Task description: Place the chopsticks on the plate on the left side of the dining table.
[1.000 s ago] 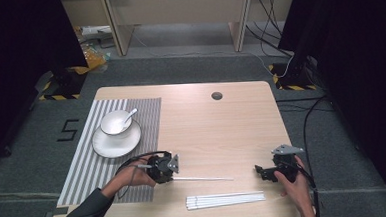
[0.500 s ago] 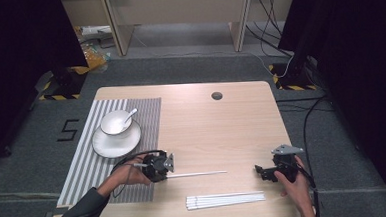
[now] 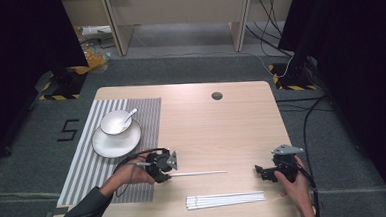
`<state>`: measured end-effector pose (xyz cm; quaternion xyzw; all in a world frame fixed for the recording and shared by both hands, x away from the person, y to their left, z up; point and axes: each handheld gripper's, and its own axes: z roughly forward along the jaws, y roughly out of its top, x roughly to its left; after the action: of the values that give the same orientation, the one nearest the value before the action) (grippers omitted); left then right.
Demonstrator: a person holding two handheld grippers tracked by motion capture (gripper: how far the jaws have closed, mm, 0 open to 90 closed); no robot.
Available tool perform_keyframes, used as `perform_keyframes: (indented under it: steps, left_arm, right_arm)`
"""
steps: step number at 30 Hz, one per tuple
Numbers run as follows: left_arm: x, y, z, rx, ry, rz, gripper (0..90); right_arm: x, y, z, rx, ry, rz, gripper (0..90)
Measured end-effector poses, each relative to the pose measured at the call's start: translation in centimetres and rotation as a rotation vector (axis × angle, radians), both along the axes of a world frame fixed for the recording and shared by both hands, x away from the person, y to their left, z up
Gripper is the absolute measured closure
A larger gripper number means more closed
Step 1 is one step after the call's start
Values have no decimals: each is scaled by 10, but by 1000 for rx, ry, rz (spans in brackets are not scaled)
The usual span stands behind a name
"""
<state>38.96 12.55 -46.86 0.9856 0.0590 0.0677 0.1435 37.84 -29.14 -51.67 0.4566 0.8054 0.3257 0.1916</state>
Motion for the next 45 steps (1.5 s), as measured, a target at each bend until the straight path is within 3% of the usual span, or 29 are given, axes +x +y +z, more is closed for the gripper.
perform_keyframes:
  steps: [6, 17, 35, 45]
  left_arm:
    - [1, -24, 0, -3, 2, -11, 688]
    - [5, -46, 0, 3, 27, -19, 708]
    - [16, -60, -6, 84, 89, -20, 770]
    - [19, -71, -5, 158, 141, -24, 824]
  right_arm:
    - [0, 0, 0, 0, 1, -1, 2]
    - [0, 0, 0, 0, 1, -1, 2]
    - [0, 0, 0, 0, 0, -1, 2]
    - [0, 0, 0, 0, 0, -1, 2]
